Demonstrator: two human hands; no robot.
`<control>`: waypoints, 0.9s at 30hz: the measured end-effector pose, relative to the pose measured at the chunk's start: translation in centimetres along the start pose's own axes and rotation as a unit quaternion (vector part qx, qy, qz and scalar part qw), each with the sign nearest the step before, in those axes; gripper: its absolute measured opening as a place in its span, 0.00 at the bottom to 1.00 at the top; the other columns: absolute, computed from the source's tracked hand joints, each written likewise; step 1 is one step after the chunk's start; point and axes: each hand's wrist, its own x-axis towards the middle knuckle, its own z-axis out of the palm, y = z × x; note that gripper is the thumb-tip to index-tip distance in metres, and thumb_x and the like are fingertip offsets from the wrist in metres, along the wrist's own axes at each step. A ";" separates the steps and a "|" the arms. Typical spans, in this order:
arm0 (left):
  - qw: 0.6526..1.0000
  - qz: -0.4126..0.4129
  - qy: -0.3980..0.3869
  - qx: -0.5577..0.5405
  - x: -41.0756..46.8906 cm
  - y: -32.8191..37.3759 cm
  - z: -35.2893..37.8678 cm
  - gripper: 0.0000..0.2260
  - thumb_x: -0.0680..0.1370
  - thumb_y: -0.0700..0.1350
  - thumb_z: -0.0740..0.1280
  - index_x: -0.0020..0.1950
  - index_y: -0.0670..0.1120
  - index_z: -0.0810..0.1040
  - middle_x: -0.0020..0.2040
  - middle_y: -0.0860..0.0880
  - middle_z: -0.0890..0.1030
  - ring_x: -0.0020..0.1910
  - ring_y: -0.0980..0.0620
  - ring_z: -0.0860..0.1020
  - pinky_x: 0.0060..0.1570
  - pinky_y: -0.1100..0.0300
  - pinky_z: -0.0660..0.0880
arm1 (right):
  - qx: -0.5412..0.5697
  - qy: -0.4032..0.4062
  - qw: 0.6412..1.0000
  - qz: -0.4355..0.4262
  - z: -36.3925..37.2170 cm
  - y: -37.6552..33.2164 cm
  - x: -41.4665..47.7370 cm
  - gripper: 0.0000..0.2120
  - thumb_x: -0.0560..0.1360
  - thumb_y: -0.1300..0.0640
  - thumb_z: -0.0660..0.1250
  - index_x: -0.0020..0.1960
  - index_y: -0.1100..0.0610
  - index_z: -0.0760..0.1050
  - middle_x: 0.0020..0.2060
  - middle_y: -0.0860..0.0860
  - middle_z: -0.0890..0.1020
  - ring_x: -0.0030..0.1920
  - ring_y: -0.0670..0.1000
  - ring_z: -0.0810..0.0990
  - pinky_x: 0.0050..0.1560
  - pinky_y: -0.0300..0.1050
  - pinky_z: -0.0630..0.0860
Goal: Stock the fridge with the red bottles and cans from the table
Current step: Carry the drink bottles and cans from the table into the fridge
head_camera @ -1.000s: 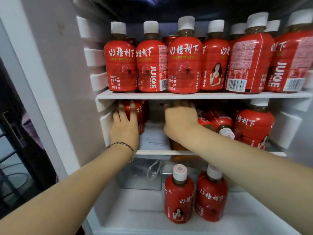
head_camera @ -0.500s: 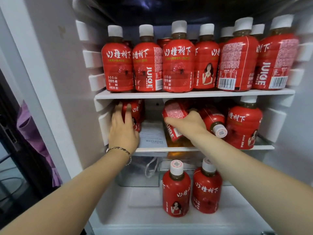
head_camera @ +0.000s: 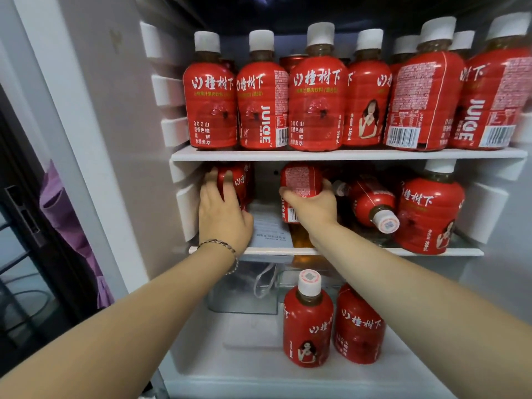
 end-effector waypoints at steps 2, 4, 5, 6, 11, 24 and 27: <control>1.000 0.000 0.003 0.006 0.0 0.0 0.2 0.31 0.73 0.42 0.65 0.74 0.42 0.58 0.73 0.37 0.55 0.72 0.39 0.56 0.72 0.52 0.53 | -0.030 0.027 0.999 -0.012 0.9 0.4 0.4 0.34 0.60 0.46 0.78 0.61 0.53 0.69 0.56 0.53 0.79 0.56 0.56 0.79 0.60 0.55 0.75; 1.000 0.004 0.007 0.015 0.1 0.0 0.3 0.31 0.73 0.43 0.66 0.75 0.44 0.58 0.74 0.37 0.54 0.72 0.39 0.56 0.71 0.51 0.54 | -0.047 0.033 0.998 -0.025 1.2 0.5 0.6 0.37 0.60 0.46 0.78 0.65 0.55 0.68 0.59 0.55 0.77 0.59 0.57 0.77 0.62 0.56 0.73; 1.000 0.005 0.004 0.019 0.2 0.0 0.3 0.31 0.74 0.43 0.65 0.75 0.45 0.57 0.74 0.37 0.53 0.72 0.39 0.55 0.71 0.52 0.54 | -0.051 0.028 0.998 -0.030 1.1 0.5 0.6 0.38 0.61 0.46 0.78 0.66 0.56 0.67 0.60 0.55 0.77 0.60 0.57 0.76 0.63 0.56 0.72; 1.000 0.003 0.001 0.020 0.4 0.0 0.3 0.31 0.74 0.44 0.65 0.75 0.46 0.56 0.74 0.38 0.52 0.73 0.40 0.54 0.71 0.52 0.54 | -0.057 0.019 0.998 -0.035 0.9 0.5 0.6 0.39 0.61 0.47 0.78 0.67 0.56 0.66 0.61 0.55 0.76 0.61 0.57 0.76 0.64 0.55 0.72; 1.000 0.001 0.004 0.015 0.9 -0.2 0.6 0.31 0.75 0.42 0.64 0.76 0.47 0.55 0.75 0.39 0.50 0.74 0.40 0.52 0.72 0.52 0.53 | -0.119 -0.034 0.990 -0.062 -0.5 0.8 0.1 0.46 0.61 0.51 0.80 0.72 0.57 0.59 0.65 0.54 0.72 0.66 0.55 0.71 0.69 0.53 0.67; 0.999 0.014 0.042 0.007 1.0 -0.4 1.3 0.30 0.73 0.37 0.67 0.74 0.46 0.62 0.73 0.36 0.58 0.71 0.37 0.59 0.70 0.49 0.58 | -0.353 -0.132 0.926 -0.015 3.5 0.0 7.1 0.31 0.76 0.44 0.63 0.72 0.60 0.61 0.69 0.59 0.69 0.68 0.59 0.69 0.67 0.52 0.67; 0.997 0.025 0.070 0.009 1.2 -0.8 1.6 0.32 0.70 0.36 0.70 0.72 0.46 0.63 0.71 0.35 0.63 0.68 0.35 0.64 0.66 0.47 0.64 | -0.396 -0.156 0.904 -0.041 4.7 0.4 8.0 0.23 0.78 0.52 0.61 0.71 0.59 0.64 0.68 0.57 0.70 0.68 0.57 0.69 0.68 0.52 0.67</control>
